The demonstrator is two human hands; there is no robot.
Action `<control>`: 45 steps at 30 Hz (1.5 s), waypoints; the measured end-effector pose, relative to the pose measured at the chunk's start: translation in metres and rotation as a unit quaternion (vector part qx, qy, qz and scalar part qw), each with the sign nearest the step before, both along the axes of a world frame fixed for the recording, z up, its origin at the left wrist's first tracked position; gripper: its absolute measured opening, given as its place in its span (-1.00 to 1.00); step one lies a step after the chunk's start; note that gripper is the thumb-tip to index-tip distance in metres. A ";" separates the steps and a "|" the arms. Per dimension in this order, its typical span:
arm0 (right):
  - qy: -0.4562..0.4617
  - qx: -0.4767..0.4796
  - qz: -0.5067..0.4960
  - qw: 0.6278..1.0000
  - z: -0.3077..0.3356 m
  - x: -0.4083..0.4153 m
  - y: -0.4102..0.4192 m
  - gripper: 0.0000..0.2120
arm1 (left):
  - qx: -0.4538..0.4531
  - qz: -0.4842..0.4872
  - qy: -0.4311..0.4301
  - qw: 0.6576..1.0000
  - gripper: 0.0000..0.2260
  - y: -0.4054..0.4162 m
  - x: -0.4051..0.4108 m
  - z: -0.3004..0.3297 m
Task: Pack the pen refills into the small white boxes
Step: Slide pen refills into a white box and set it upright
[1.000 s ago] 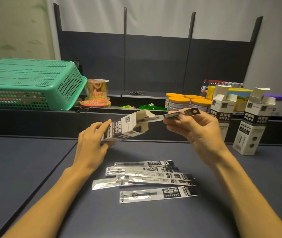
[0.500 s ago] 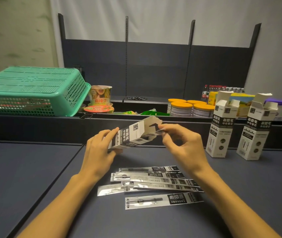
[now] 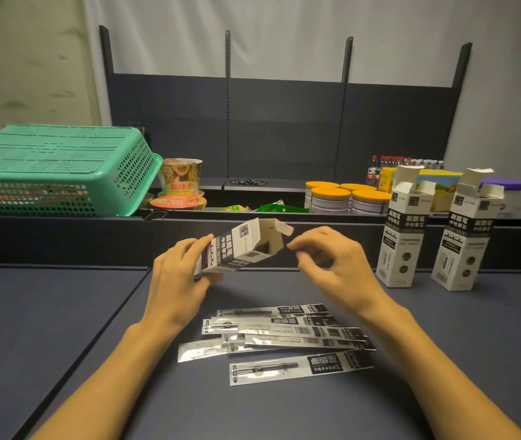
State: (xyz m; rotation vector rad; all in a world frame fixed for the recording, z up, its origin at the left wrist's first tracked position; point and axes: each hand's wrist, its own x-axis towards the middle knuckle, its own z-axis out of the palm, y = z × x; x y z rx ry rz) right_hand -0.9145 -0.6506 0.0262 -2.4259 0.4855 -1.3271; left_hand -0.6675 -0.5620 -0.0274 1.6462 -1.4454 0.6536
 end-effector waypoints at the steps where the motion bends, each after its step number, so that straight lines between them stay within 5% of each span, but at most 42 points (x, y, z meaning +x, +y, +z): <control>1: 0.003 0.013 -0.004 1.000 0.003 -0.004 -0.001 -0.87 | -0.003 0.006 0.002 1.000 -0.40 0.000 0.000 0.000; 4: 0.150 0.110 -0.021 0.982 0.013 -0.021 -0.008 -0.94 | -0.005 0.014 0.014 1.000 -0.40 0.001 0.000 0.000; 9: 0.430 0.209 -0.011 0.878 0.019 -0.043 -0.016 -0.75 | 0.005 0.013 0.011 1.000 -0.42 0.000 0.001 0.000; 19: 0.515 0.219 -0.026 0.829 0.011 -0.033 -0.017 -0.69 | 0.004 0.012 0.018 1.000 -0.41 0.004 0.001 0.001; 29: 0.354 0.214 -0.013 0.910 0.010 -0.034 -0.016 -0.93 | 0.002 0.013 0.026 1.000 -0.41 0.004 -0.001 0.000; 36: 0.148 0.225 0.030 0.962 0.014 -0.032 -0.015 -0.96 | 0.009 0.013 0.028 0.999 -0.41 0.004 0.000 0.001; 40: -0.009 0.301 0.106 0.948 0.021 -0.037 -0.010 -0.84 | 0.009 0.012 0.028 1.000 -0.42 0.005 -0.001 0.001; 45: -0.190 0.433 0.187 0.861 0.037 -0.043 -0.002 -0.88 | 0.009 0.013 0.028 0.999 -0.42 0.006 0.001 0.001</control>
